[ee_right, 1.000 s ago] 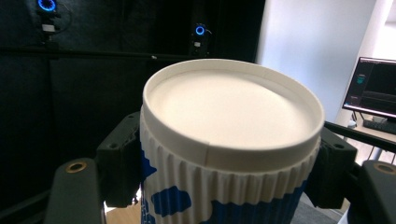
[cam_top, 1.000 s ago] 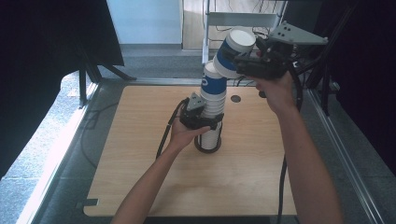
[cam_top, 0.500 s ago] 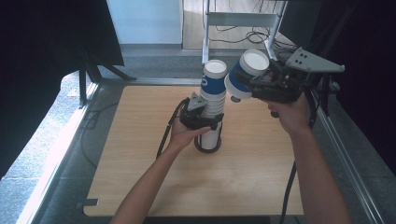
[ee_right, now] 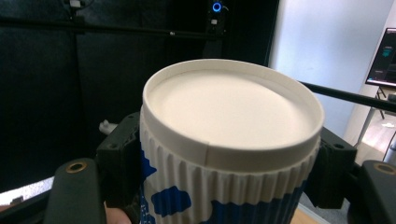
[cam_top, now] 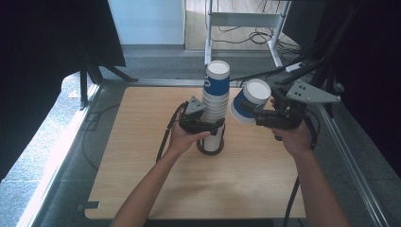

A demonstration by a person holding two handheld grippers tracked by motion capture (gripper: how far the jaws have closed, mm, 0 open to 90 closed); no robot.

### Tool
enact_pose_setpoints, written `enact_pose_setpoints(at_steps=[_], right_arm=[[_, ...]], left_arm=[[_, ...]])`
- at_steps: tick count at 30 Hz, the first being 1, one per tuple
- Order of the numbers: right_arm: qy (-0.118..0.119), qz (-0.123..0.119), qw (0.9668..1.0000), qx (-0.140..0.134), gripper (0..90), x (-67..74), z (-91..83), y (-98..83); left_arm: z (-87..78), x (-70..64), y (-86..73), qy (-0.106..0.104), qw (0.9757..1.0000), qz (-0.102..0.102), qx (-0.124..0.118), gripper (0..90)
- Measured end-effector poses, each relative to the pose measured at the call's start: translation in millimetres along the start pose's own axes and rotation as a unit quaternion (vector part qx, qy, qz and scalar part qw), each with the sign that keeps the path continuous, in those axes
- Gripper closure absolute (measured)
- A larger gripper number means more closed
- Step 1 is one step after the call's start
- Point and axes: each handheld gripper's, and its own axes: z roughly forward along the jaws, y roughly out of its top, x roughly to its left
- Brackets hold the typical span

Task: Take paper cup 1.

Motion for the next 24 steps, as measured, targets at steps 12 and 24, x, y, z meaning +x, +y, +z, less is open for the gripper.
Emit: enact_pose_setpoints(at_steps=[12,24], right_arm=[[0.011,0.008,0.9998,0.018,27.5,13.2,0.9,-43.2],[0.023,0.021,0.9987,0.041,27.4,27.9,8.5,-87.3]], left_arm=[[-25.9,-2.2,-20.1,-0.010,0.9998,-0.009,-0.016,5.5],[-53.7,-3.2,-54.8,-0.011,0.9995,-0.022,-0.021,7.0]])
